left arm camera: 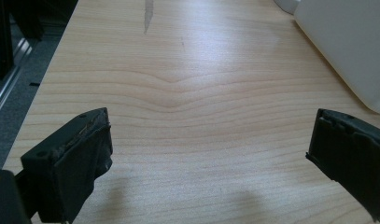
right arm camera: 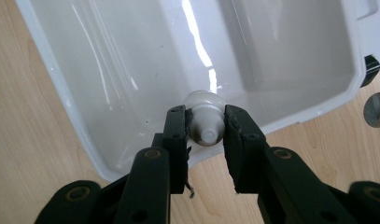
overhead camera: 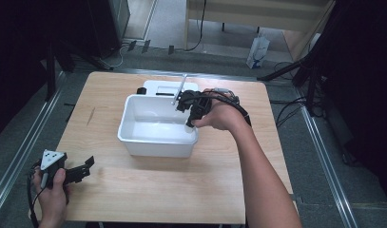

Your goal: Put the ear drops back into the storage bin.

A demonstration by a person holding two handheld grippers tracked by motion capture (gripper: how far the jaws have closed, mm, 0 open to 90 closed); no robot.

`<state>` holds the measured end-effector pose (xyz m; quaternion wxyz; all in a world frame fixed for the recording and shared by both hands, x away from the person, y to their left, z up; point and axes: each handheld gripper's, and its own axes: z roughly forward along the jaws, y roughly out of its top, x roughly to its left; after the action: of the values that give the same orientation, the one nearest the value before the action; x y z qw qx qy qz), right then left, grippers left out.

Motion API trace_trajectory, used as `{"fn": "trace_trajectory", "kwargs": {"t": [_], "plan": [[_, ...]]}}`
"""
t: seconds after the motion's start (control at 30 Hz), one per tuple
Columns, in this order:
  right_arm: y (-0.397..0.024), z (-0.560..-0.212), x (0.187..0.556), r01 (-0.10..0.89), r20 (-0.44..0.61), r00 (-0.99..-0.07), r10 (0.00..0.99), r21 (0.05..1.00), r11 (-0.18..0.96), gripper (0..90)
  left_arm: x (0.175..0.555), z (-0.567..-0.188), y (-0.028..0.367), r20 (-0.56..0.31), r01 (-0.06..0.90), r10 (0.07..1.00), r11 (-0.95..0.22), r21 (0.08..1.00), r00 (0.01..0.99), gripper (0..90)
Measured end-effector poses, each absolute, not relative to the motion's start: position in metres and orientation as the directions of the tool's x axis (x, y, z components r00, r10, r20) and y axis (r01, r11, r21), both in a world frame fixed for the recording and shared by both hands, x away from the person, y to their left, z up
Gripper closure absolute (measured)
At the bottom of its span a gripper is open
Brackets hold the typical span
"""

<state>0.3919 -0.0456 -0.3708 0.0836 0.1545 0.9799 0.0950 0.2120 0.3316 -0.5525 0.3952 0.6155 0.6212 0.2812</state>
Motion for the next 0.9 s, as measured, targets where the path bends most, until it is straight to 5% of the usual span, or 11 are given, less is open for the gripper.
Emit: {"fn": "trace_trajectory", "kwargs": {"t": [0.9], "plan": [[-0.033, -0.427, 0.396, 0.159, -0.149, -0.974, 0.173, 0.103, 0.982, 71.7, 0.213, -0.553, 0.333, -0.156, 0.558, 0.985, 0.086, 0.825, 0.079, 0.4]]}}
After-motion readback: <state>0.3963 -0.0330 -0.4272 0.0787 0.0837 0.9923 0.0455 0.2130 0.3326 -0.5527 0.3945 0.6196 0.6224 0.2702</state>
